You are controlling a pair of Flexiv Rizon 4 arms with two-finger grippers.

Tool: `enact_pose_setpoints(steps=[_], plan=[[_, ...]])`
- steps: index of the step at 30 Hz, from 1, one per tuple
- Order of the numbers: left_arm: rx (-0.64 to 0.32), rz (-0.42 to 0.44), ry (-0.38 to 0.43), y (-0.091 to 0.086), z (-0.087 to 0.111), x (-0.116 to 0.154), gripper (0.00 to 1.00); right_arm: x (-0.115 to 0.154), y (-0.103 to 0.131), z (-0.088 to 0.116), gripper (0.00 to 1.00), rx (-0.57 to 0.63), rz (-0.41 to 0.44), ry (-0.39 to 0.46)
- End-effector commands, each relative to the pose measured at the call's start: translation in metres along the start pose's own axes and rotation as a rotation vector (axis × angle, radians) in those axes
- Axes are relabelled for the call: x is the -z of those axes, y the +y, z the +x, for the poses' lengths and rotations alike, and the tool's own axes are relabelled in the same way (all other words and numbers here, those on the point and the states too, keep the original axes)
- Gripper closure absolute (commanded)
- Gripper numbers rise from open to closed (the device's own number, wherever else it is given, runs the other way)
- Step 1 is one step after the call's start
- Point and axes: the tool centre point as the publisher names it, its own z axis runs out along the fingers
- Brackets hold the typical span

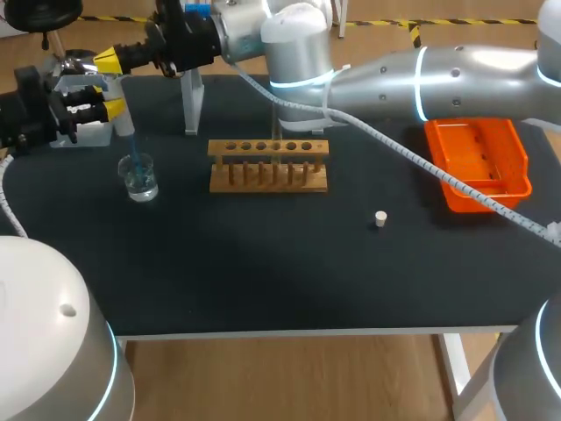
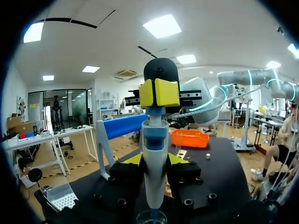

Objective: Invert the test tube, pick up the pipette, mount the tip to pipette, aspirate from beaker and dispense into the tube, eject the tip, return the pipette, and cap with the stopper.

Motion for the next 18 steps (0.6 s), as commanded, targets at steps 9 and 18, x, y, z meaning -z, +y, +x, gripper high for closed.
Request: enact_pose_setpoints(steps=[9,18], plan=[[-0.001,0.003,-0.001,-0.004,-0.002,0.000,1.00,0.000,-0.015,-0.002,1.00,-0.016,0.003,0.009],[-0.001,0.003,-0.001,-0.004,-0.002,0.000,1.00,0.003,-0.004,0.000,1.00,0.003,0.001,0.002]])
